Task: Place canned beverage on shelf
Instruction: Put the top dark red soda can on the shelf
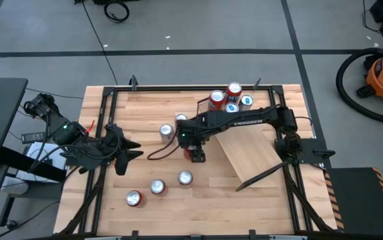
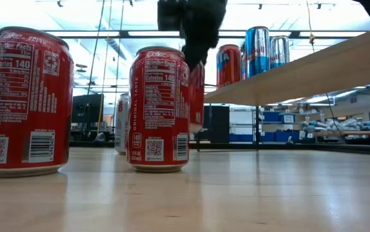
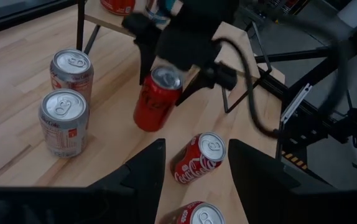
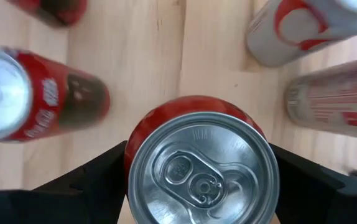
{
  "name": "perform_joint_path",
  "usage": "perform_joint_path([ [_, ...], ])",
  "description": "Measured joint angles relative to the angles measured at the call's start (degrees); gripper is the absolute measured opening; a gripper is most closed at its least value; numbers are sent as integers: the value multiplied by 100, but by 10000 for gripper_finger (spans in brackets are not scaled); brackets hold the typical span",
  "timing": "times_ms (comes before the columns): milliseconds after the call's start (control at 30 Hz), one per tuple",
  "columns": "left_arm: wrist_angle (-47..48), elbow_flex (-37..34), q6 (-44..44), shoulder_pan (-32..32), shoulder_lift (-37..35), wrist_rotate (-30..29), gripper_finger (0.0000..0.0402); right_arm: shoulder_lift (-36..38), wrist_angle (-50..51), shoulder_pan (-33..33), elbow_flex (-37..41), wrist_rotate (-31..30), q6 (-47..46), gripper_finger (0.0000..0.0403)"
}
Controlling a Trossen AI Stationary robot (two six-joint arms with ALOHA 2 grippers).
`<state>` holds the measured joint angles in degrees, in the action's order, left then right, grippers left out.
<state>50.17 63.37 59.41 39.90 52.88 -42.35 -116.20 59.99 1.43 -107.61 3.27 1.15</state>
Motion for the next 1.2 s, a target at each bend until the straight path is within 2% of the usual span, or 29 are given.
perform_joint_path([
  [333,4,-1,-53,0,-1,-6,185,0,1689,62,-1511,127,-590,324],
  [600,7,0,-368,0,0,-177,185,7,2866,354,-2255,133,-826,324],
  [800,5,0,-659,0,-2,-302,185,236,2932,605,-2353,111,-901,324],
  [1100,7,-1,-779,0,0,-308,185,978,3007,606,-2354,-596,-1417,325],
  [1200,4,-1,-777,0,-1,-308,185,1356,2995,612,-2138,-879,-1497,325],
])
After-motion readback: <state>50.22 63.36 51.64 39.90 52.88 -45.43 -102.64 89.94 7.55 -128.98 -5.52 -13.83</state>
